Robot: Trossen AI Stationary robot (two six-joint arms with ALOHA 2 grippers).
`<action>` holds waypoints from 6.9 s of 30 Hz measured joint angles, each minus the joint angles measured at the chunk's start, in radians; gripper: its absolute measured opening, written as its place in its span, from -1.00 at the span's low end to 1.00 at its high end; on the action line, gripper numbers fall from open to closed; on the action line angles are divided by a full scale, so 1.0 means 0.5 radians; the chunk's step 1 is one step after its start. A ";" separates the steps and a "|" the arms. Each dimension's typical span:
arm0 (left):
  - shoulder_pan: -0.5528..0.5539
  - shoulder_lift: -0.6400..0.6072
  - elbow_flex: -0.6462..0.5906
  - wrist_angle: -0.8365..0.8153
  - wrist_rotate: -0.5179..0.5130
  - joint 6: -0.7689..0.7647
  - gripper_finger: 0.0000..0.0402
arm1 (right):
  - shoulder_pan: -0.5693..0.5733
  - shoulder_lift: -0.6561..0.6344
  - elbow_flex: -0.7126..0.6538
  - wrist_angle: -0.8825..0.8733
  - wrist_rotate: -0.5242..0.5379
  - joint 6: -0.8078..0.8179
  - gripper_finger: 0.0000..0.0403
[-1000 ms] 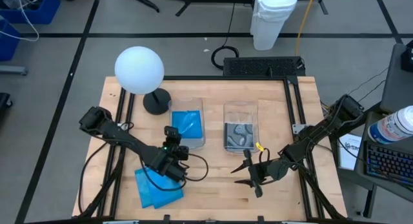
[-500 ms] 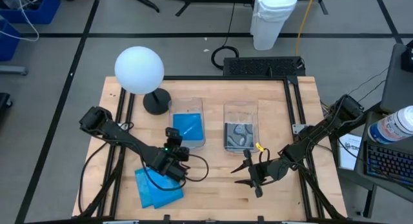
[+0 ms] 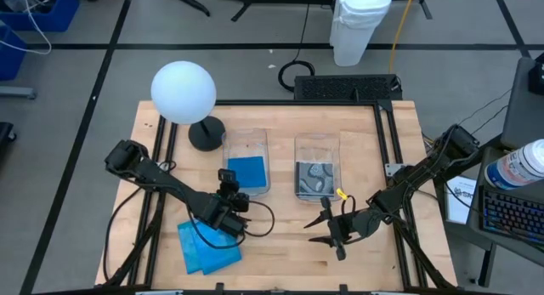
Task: Pick & place jewel cases by type
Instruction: Put the blue CD case into the left transparent bin
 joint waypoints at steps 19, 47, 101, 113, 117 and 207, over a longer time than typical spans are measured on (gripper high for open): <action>0.016 0.000 0.060 0.025 0.199 0.073 -0.06 | 0.000 0.000 0.000 -0.001 0.000 0.000 -0.18; -0.320 -0.004 0.875 -0.402 0.980 -0.919 0.14 | 0.000 0.000 0.000 -0.003 -0.001 -0.043 -0.18; -0.584 -0.771 -1.372 3.359 0.825 0.524 -0.88 | -0.039 0.000 0.001 -0.003 -0.101 -0.194 -0.18; -0.947 0.204 0.258 1.117 -0.018 -0.365 -0.88 | -0.040 0.000 0.001 -0.019 -0.101 -0.156 -0.18; -0.815 0.452 0.595 0.878 0.510 -0.422 -0.88 | -0.040 0.000 0.001 -0.018 -0.102 -0.147 -0.18; -0.680 1.524 1.960 -1.134 1.227 -1.546 -0.66 | -0.039 0.000 -0.001 -0.002 -0.105 -0.194 -0.18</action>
